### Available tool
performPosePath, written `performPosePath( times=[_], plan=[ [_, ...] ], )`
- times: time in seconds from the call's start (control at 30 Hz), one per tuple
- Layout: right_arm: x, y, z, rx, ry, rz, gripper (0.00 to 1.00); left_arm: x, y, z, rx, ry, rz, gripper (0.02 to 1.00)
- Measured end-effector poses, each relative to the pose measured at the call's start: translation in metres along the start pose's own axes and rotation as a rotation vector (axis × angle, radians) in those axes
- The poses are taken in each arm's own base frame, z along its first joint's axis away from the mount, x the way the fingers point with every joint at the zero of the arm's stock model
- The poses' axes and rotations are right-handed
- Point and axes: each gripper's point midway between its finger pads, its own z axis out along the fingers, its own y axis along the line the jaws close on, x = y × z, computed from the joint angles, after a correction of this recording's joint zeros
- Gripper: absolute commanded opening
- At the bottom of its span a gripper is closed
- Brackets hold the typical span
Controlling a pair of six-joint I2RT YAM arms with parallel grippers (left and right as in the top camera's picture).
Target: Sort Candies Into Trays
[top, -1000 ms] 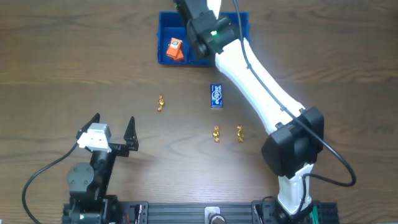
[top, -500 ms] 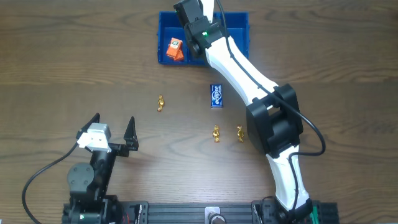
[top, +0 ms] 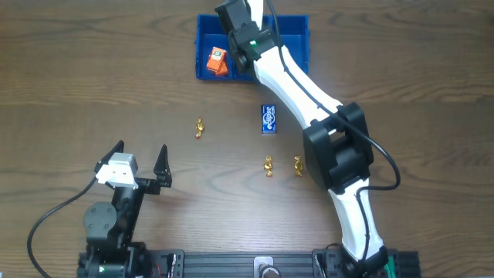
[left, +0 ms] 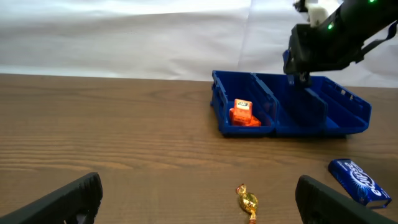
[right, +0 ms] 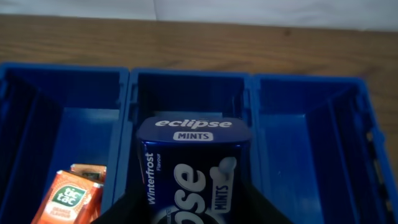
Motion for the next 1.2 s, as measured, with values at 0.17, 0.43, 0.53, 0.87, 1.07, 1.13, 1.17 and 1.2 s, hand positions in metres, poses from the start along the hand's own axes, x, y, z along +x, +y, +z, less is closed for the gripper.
performPosePath(
  times=[0.17, 0.43, 0.53, 0.87, 1.07, 1.13, 1.17, 1.2],
  plan=[
    [0.005, 0.002, 0.004, -0.008, 0.015, -0.008, 0.776, 0.000, 0.000, 0.000, 0.000, 0.000, 0.000, 0.998],
    [0.012, -0.005, -0.013, -0.007, 0.072, -0.033, 0.869, 0.000, 0.000, 0.000, 0.000, 0.000, 0.000, 0.998],
    [0.009, -0.014, -0.044, -0.008, 0.093, -0.049, 0.877, 0.000, 0.000, 0.000, 0.000, 0.000, 0.000, 0.998],
    [0.084, -0.039, -0.084, -0.004, 0.314, -0.033, 0.877, 0.000, 0.000, 0.000, 0.000, 0.000, 0.000, 0.998],
    [0.181, -0.046, -0.049, -0.029, 0.534, 0.005, 0.873, 0.000, 0.000, 0.000, 0.000, 0.000, 0.000, 0.996],
    [0.191, -0.047, -0.047, -0.036, 0.557, 0.013, 0.871, 0.000, 0.000, 0.000, 0.000, 0.000, 0.000, 0.998],
    [0.195, -0.047, -0.047, -0.039, 0.567, 0.017, 0.869, 0.000, 0.000, 0.000, 0.000, 0.000, 0.000, 0.998],
    [0.197, -0.047, -0.047, -0.043, 0.573, 0.019, 0.869, 0.000, 0.000, 0.000, 0.000, 0.000, 0.000, 0.998]
  ],
)
